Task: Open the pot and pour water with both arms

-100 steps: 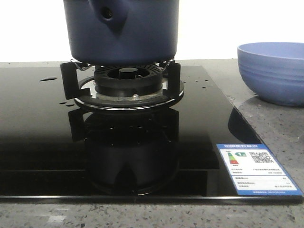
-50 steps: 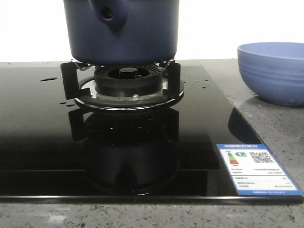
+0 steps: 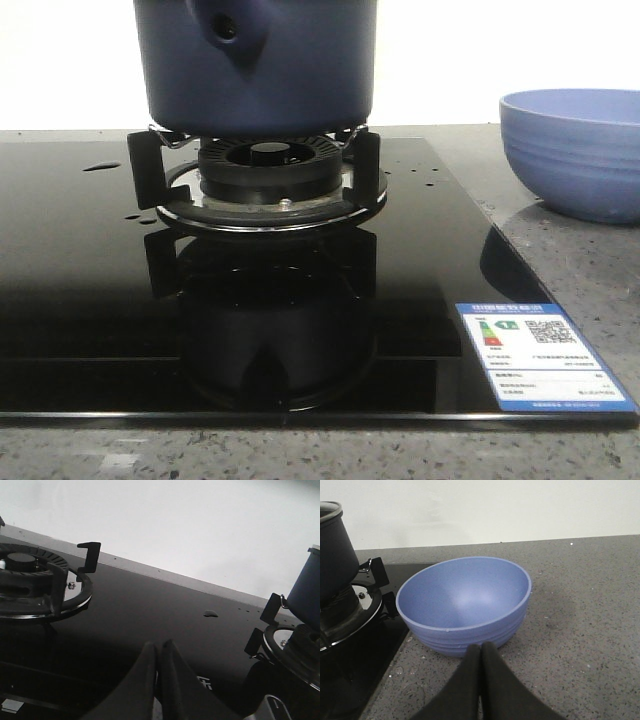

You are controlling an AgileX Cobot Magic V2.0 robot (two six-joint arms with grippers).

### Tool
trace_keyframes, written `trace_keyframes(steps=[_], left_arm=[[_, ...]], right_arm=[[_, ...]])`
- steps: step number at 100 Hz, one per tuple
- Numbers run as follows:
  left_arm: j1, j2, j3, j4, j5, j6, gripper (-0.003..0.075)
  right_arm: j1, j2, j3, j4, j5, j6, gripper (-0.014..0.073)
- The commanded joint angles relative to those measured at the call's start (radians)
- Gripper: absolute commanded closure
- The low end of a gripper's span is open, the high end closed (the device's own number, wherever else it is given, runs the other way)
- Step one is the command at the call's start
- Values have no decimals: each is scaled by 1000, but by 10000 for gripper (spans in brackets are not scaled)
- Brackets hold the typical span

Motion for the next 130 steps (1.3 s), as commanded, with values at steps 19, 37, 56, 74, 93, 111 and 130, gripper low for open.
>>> trace_keyframes(steps=[19, 37, 56, 74, 93, 111, 130], left_arm=[[-5, -26, 33, -10, -69, -8, 739], [-5, -26, 33, -10, -69, -8, 739], [-5, -26, 33, -10, -69, -8, 739], [-5, -26, 33, -10, -69, -8, 739], [-5, -24, 33, -10, -69, -8, 739], [-3, -24, 33, -10, -69, -8, 739], [-3, -24, 33, -10, -69, -8, 739]], right_arm=[[-7, 7, -27, 3, -90, -10, 660], [-7, 7, 5, -358, -211, 370, 660], [-7, -13, 150, -548, -436, 557, 660], [-7, -143, 272, -568, -430, 555, 660], [-7, -245, 316, -578, -310, 555, 660], [-7, -247, 316, -586, -288, 555, 660], [-7, -247, 314, -581, -290, 555, 660]])
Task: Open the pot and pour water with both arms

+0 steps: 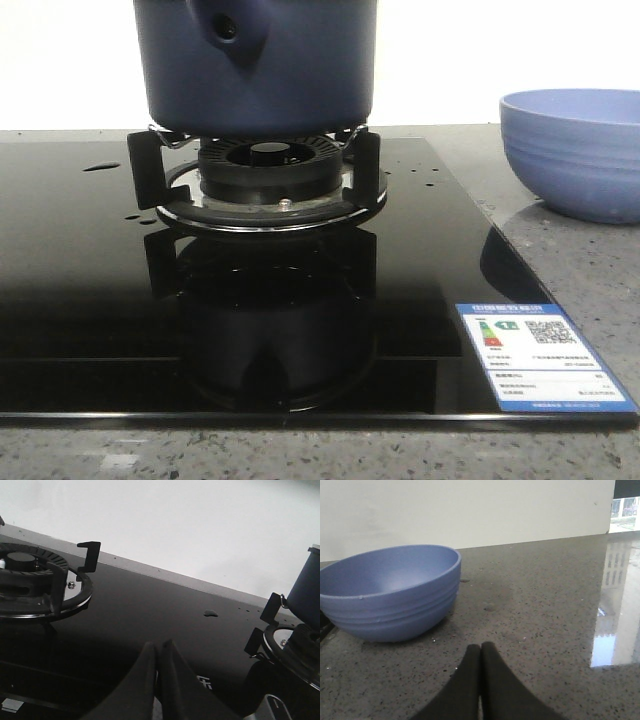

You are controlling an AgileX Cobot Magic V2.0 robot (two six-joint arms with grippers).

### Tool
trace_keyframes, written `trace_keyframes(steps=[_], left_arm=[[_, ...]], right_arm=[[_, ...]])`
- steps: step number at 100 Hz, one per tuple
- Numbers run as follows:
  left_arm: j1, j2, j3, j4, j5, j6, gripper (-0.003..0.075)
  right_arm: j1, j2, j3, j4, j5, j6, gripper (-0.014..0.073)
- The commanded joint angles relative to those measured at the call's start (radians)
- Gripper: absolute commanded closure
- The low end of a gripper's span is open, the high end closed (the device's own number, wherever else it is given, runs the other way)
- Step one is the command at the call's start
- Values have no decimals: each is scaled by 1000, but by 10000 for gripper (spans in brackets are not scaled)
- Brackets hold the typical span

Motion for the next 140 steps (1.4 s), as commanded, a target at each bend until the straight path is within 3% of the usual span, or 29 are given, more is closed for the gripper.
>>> trace_keyframes(steps=[1, 69, 88, 110, 140], left_arm=[[-3, -24, 33, -10, -71, -8, 739], [-3, -24, 33, -8, -64, -8, 739], [-3, -24, 33, 188, 18, 11, 739], [-3, -24, 33, 200, -98, 11, 739], [-3, -24, 33, 252, -157, 11, 739]], right_arm=[[-6, -18, 26, -8, -70, 2, 660], [-6, -18, 26, -8, -70, 2, 660], [-6, -18, 26, -8, -70, 2, 660], [-6, -18, 26, -8, -70, 2, 660], [-6, -18, 26, -8, -70, 2, 660]])
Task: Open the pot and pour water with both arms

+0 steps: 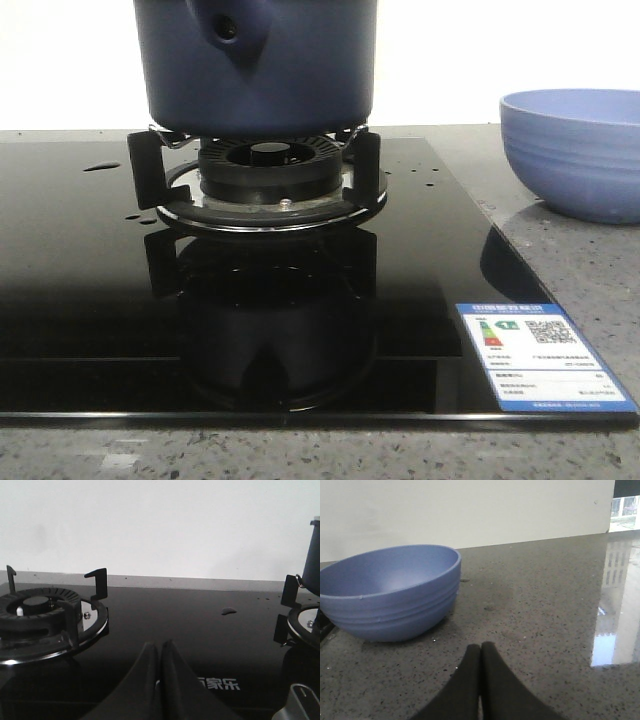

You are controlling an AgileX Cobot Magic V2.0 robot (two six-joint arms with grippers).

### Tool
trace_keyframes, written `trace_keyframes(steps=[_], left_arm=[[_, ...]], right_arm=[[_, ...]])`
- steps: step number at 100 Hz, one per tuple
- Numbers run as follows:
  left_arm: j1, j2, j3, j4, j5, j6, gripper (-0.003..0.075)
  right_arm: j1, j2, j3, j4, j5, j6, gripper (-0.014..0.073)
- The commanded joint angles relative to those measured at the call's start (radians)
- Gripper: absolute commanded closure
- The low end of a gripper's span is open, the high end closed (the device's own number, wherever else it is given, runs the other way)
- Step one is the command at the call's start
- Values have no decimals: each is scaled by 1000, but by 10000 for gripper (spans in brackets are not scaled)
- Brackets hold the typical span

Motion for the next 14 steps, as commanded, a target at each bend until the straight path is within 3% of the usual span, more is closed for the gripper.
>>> trace_keyframes(steps=[1, 14], left_arm=[[-3, -24, 33, 8, -108, 0, 739], [-3, -24, 33, 3, -125, 0, 739]], right_arm=[[-6, -18, 26, -8, -70, -2, 660], [-6, -18, 26, -8, -70, -2, 660]])
